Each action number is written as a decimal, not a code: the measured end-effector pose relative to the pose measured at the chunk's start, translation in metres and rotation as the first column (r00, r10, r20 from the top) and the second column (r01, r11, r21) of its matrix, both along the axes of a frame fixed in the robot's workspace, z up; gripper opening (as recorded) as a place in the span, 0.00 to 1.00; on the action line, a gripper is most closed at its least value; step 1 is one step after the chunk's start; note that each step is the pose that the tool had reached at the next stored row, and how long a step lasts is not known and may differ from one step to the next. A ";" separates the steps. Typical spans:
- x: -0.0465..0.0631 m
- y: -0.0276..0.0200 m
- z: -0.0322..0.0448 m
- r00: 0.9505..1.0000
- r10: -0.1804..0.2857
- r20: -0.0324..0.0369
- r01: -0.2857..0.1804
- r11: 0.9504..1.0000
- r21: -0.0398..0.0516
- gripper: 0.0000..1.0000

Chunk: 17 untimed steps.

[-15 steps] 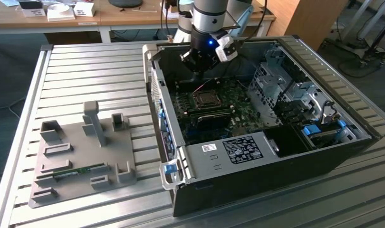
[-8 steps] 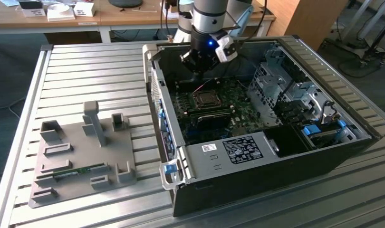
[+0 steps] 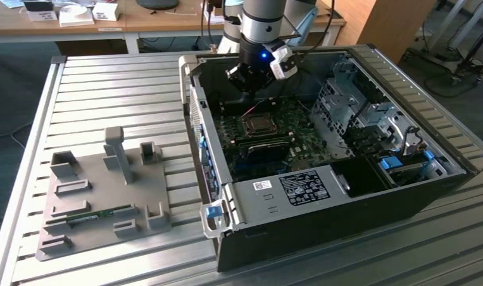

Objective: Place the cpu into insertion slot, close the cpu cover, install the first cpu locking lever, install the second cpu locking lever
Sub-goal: 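Install the first cpu locking lever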

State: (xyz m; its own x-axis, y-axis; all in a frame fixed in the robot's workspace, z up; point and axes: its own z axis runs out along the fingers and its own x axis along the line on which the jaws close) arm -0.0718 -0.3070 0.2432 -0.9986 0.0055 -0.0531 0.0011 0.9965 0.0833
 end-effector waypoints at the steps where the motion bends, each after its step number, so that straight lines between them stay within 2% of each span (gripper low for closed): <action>1: 0.001 0.0000 -0.0001 1.000 0.000 0.000 0.000 1.000 0.000 0.11; 9: 0.007 0.0001 -0.0013 1.000 0.000 0.000 0.000 1.000 0.002 0.11; 17: 0.007 0.0001 -0.0038 1.000 0.000 0.000 0.000 1.000 0.005 0.11</action>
State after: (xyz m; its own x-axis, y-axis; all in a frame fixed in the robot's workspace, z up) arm -0.0649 -0.3069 0.2394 -0.9986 0.0057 -0.0531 0.0010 0.9961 0.0885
